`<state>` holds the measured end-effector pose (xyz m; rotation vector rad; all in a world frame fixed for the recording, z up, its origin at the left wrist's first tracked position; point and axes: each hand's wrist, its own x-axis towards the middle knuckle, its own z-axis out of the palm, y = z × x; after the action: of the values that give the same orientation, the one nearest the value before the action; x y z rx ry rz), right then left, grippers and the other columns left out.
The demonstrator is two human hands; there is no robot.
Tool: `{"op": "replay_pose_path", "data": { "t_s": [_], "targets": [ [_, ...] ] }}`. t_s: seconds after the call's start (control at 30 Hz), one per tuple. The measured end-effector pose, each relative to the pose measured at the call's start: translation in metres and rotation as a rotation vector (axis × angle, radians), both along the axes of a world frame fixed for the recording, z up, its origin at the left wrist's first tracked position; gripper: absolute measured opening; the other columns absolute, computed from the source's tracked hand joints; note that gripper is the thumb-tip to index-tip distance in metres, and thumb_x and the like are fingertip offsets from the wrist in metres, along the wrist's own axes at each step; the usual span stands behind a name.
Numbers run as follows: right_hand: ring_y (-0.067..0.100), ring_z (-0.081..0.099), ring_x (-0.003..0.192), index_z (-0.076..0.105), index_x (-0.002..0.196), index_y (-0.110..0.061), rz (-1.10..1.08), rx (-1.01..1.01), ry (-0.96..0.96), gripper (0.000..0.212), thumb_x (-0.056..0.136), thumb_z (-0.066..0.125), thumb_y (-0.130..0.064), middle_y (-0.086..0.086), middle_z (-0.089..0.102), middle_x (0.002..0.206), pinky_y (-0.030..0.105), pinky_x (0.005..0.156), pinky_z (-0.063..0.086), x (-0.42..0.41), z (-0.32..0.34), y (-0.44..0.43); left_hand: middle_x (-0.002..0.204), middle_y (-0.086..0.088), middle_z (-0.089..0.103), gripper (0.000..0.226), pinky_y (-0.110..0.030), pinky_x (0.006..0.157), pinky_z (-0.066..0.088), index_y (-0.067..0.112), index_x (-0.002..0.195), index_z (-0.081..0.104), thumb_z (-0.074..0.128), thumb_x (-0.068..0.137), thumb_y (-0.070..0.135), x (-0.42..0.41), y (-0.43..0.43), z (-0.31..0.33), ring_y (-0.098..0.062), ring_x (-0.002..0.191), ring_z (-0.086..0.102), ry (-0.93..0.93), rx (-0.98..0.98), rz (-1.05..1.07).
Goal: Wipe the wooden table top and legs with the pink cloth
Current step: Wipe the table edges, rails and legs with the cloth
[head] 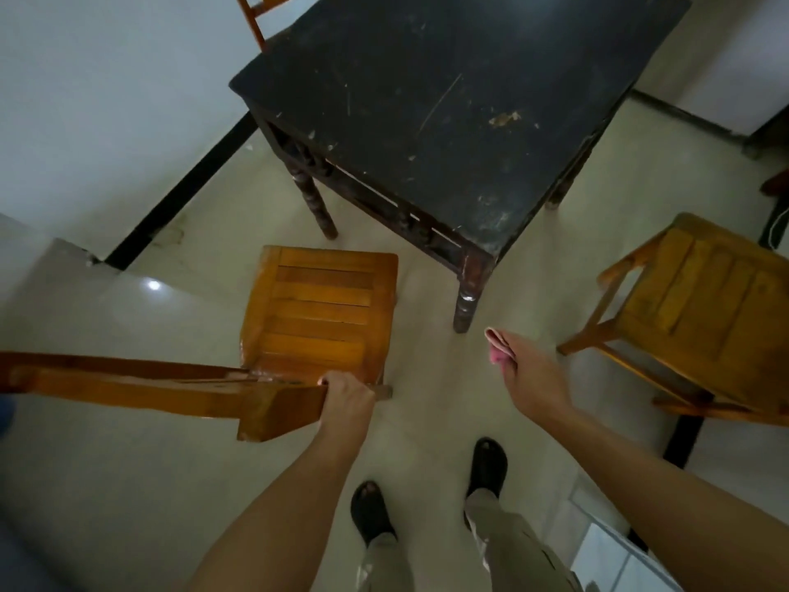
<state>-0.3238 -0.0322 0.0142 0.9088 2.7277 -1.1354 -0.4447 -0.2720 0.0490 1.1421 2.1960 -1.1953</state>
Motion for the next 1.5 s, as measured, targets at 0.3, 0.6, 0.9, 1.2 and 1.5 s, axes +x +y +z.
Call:
{"op": "replay_pose_path", "data": {
  "t_s": [0.3, 0.6, 0.9, 1.2, 1.5],
  "targets": [
    [0.012, 0.058, 0.089, 0.056, 0.128, -0.023, -0.079, 0.042, -0.073, 0.030, 0.099, 0.050, -0.019, -0.013, 0.056, 0.099, 0.025, 0.074, 0.042, -0.009, 0.000, -0.104, 0.090, -0.008, 0.058, 0.012, -0.040, 0.082, 0.042, 0.016, 0.092, 0.057, 0.065, 0.087, 0.024, -0.033, -0.107, 0.005, -0.025, 0.089, 0.055, -0.027, 0.052, -0.052],
    [0.016, 0.056, 0.082, 0.062, 0.110, -0.024, -0.198, 0.035, -0.077, 0.024, 0.094, 0.052, -0.009, -0.008, 0.058, 0.097, 0.028, 0.069, 0.037, -0.004, -0.014, -0.197, 0.098, -0.008, 0.059, 0.008, -0.040, 0.087, 0.042, 0.018, 0.096, 0.062, 0.060, 0.088, 0.019, -0.080, -0.188, 0.018, -0.024, 0.093, 0.054, -0.034, 0.123, -0.108],
    [0.022, 0.061, 0.087, 0.063, 0.101, -0.030, -0.374, 0.059, -0.067, 0.024, 0.090, 0.055, -0.010, -0.005, 0.063, 0.098, 0.032, 0.072, 0.043, 0.030, -0.010, -0.169, 0.102, -0.014, 0.058, 0.016, -0.044, 0.088, 0.043, 0.012, 0.104, 0.056, 0.058, 0.092, 0.023, -0.048, -0.174, 0.004, -0.029, 0.098, 0.055, -0.024, 0.068, -0.208],
    [0.022, 0.062, 0.087, 0.063, 0.095, -0.030, -0.458, 0.000, -0.027, 0.023, 0.089, 0.057, -0.009, -0.006, 0.065, 0.095, 0.032, 0.073, 0.044, 0.064, -0.034, -0.084, 0.105, -0.006, 0.051, 0.021, -0.040, 0.085, 0.040, 0.019, 0.111, 0.054, 0.055, 0.091, 0.025, -0.025, -0.137, -0.017, -0.025, 0.096, 0.047, -0.022, 0.010, -0.062],
    [0.015, 0.063, 0.085, 0.066, 0.108, -0.032, -0.438, -0.035, 0.048, 0.023, 0.094, 0.054, -0.016, -0.006, 0.066, 0.100, 0.035, 0.076, 0.052, 0.036, -0.138, 0.002, 0.126, -0.004, 0.053, 0.037, -0.033, 0.098, 0.040, 0.020, 0.128, 0.052, 0.051, 0.094, 0.036, -0.042, 0.092, -0.089, -0.017, 0.115, 0.049, -0.176, 1.061, 0.069]
  ]
}}
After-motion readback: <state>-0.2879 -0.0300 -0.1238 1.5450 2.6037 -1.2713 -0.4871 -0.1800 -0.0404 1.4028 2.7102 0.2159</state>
